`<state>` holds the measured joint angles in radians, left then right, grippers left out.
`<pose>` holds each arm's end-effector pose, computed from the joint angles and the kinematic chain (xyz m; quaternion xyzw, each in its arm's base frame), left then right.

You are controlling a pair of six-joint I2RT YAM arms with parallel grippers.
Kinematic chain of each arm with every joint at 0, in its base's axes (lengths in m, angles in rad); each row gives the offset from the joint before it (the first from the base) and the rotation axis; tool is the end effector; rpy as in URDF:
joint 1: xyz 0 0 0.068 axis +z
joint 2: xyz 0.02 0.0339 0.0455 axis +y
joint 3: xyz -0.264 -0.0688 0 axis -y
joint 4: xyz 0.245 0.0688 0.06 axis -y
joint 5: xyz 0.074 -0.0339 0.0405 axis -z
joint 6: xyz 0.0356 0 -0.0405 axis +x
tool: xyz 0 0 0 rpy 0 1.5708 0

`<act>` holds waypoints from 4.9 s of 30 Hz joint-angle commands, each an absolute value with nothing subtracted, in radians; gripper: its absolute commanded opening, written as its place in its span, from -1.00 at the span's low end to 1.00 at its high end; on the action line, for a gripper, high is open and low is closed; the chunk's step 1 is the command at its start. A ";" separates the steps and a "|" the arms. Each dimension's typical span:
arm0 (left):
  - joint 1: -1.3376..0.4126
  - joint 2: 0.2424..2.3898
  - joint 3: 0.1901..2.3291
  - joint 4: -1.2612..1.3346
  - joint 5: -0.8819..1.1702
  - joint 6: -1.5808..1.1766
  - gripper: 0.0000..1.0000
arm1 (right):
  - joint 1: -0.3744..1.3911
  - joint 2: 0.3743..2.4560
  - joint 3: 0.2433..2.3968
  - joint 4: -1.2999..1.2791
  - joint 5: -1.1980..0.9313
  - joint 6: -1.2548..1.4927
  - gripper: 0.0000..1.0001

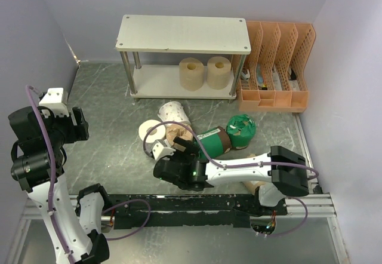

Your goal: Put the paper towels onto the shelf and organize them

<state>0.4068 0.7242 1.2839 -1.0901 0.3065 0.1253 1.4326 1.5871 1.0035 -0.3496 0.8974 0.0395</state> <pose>0.0879 0.0262 0.4147 -0.0452 0.8597 0.0014 0.5088 0.0715 0.3122 0.2152 -0.4446 0.7435 -0.1157 0.4859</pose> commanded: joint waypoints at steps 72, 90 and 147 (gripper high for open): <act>0.407 0.747 1.198 -0.972 0.268 0.067 0.59 | 1.032 1.626 1.542 -0.154 0.588 -0.541 -1.00; 0.407 0.804 1.250 -0.951 0.218 0.067 0.58 | 0.873 2.048 1.847 0.012 0.437 -0.669 -1.00; -0.862 1.773 1.717 -0.785 0.699 0.149 0.89 | 1.058 0.602 1.243 -0.535 1.262 0.428 1.00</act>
<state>-0.7631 1.7805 1.7447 -1.0168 0.6437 0.2111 1.0622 0.6151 1.2121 -0.2901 1.1923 0.2142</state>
